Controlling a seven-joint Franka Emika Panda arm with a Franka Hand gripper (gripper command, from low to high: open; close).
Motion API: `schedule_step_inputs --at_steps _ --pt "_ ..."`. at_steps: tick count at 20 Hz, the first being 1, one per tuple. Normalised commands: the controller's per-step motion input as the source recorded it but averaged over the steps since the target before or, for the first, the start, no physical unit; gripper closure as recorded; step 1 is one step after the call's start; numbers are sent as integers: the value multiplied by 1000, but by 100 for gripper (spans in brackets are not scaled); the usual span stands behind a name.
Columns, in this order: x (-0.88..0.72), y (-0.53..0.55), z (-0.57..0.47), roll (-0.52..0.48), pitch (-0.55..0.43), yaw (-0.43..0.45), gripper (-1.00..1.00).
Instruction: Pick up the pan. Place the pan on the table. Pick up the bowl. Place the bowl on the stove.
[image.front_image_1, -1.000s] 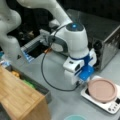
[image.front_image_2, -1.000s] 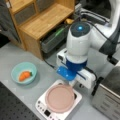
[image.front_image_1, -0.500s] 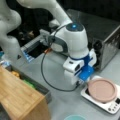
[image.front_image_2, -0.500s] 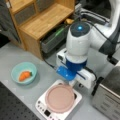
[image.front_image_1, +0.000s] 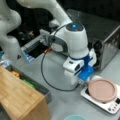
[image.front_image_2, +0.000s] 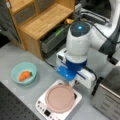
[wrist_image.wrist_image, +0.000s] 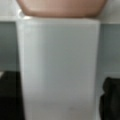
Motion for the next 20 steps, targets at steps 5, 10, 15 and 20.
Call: schedule_step_inputs --at_steps 5,10,15,20 --pt "97 -90 62 -61 99 108 100" --pt "109 -94 125 -62 114 98 100" --pt "121 -113 250 -88 149 123 100" --pt "51 -138 385 -27 219 191 100"
